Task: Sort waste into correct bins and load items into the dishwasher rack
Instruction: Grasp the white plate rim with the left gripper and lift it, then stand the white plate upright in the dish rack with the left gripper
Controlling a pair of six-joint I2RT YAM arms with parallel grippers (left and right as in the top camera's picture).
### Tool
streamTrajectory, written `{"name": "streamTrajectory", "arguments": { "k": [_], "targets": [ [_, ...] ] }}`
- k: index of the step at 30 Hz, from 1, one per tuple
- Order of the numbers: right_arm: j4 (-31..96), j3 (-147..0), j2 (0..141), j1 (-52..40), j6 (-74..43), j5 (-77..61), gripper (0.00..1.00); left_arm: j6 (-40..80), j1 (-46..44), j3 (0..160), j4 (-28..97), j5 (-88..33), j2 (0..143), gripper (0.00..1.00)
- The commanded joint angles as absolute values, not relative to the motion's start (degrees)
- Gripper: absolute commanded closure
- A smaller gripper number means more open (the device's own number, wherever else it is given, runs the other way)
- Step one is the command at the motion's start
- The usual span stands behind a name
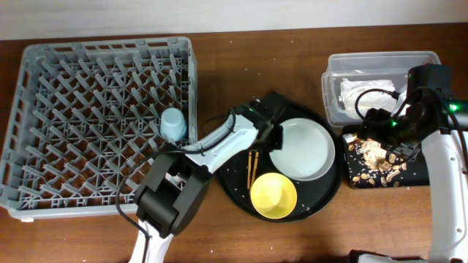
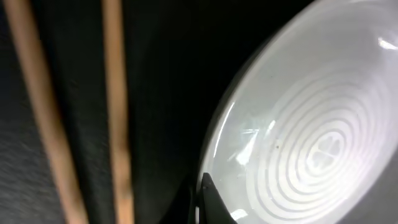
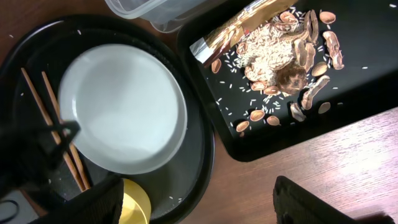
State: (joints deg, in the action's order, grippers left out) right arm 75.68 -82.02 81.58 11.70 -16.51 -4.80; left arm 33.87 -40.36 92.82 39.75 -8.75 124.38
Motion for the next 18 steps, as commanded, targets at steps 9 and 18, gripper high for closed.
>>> {"name": "streamTrajectory", "arguments": {
  "k": [9, 18],
  "targets": [
    [75.68, -82.52, 80.84, 12.08, -15.03, -3.86, 0.21, 10.92, -24.77, 136.51, 68.27, 12.97, 121.93, 0.99],
    [75.00, -82.52, 80.84, 12.08, -15.03, -3.81, 0.17, 7.62, -12.69, 132.53, 66.83, 53.25, 121.95, 1.00]
  ]
}}
